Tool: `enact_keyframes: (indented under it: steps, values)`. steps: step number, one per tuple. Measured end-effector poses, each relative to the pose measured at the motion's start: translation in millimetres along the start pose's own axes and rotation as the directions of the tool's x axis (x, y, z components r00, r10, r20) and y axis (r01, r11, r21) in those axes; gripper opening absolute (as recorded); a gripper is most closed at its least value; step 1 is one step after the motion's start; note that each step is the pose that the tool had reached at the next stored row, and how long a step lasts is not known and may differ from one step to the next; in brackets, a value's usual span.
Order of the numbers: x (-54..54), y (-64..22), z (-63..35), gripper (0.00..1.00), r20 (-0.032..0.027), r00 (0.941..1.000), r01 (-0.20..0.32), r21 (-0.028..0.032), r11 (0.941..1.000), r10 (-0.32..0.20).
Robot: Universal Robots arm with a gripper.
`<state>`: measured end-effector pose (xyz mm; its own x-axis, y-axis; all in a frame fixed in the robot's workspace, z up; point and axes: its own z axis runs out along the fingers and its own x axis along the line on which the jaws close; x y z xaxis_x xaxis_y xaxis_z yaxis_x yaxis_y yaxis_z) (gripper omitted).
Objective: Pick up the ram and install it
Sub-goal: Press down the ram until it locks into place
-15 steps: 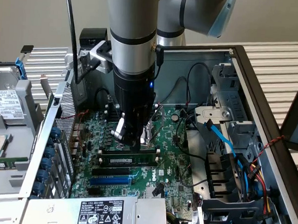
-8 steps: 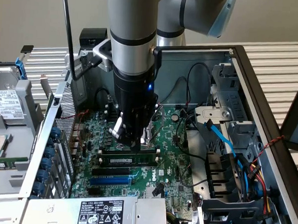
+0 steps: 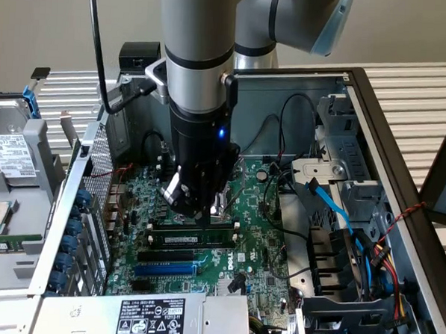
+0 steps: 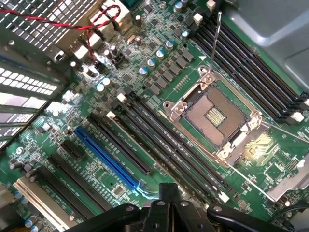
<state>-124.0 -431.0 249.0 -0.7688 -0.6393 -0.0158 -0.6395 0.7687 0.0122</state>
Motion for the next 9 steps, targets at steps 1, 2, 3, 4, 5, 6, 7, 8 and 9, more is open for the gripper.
enact_keyframes:
  steps: [1,2,3,4,5,6,7,8,9]
  values:
    - [0.0,0.0,0.1,0.11,0.0002,0.9999,-0.017,0.0003,0.9999,0.017]
    - [0.0,0.0,0.3,0.11,0.0004,0.9994,-0.034,0.0005,0.9994,0.034]
    - [0.0,0.0,0.5,0.11,0.0007,0.9987,-0.051,0.0008,0.9987,0.051]
    - [0.0,0.0,0.6,0.11,0.0009,0.9977,-0.068,0.0011,0.9977,0.068]
    - [0.0,0.0,0.7,0.11,0.0011,0.9965,-0.084,0.0013,0.9965,0.084]
    - [0.0,0.0,0.9,0.11,0.0014,0.9949,-0.101,0.0015,0.9949,0.101]
    - [0.0,0.0,1.1,0.11,0.0016,0.993,-0.118,0.0018,0.993,0.118]
    - [0.0,0.0,1.2,0.11,0.0018,0.9909,-0.134,0.002,0.9909,0.134]
    - [0.0,0.0,1.4,0.11,0.0021,0.9886,-0.151,0.0023,0.9885,0.151]
